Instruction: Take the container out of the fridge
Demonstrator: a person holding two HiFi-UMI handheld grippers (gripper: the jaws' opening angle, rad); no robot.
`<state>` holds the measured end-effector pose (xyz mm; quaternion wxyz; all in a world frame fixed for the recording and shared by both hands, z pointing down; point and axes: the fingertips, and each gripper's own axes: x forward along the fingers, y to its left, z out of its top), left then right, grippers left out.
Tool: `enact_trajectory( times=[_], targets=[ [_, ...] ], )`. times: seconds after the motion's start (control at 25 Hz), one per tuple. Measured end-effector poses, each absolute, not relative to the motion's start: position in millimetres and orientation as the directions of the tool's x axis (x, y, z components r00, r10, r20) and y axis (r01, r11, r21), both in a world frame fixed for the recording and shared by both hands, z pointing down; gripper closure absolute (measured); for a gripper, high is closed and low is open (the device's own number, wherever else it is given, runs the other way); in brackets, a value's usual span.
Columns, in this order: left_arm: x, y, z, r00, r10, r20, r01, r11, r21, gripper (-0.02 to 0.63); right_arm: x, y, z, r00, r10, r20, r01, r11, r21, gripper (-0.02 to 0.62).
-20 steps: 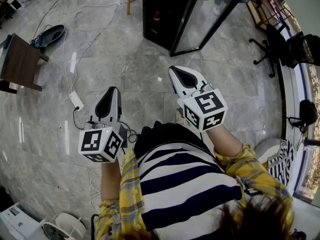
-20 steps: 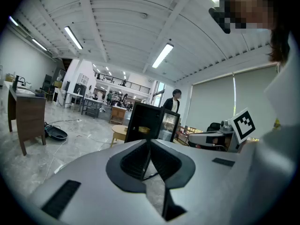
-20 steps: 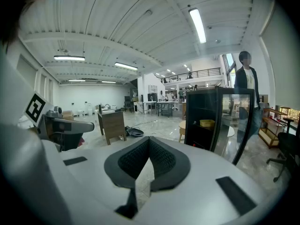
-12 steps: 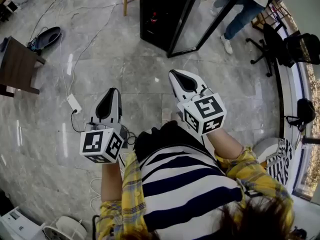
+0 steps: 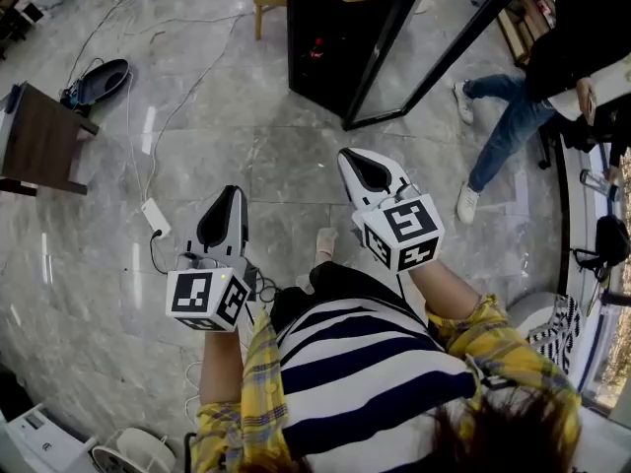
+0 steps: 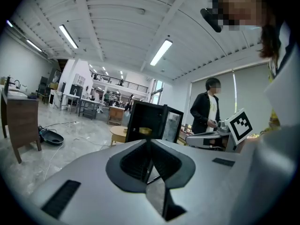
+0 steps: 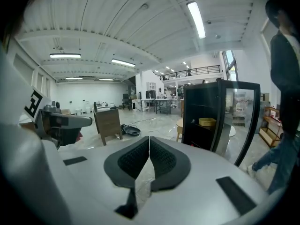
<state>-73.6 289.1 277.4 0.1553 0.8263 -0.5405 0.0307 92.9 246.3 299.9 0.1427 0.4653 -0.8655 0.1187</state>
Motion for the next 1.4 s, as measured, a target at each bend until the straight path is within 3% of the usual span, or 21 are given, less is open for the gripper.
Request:
enact_trajectory(
  times=[0.88,1.4],
  targets=[
    [-41,156,299,0.38,-0.88,0.283,-0.922,-0.336,0.194,0.569,109,124,333,-0.577,-0.7,0.42,-0.795,0.598,-0.097,0.566],
    [-59,52,314,0.504,-0.813,0.293,-0.864,-0.467,0.189,0.569,94,38,339,-0.458,-0.788,0.411,-0.88,0.468,-0.083,0.565]
  ],
)
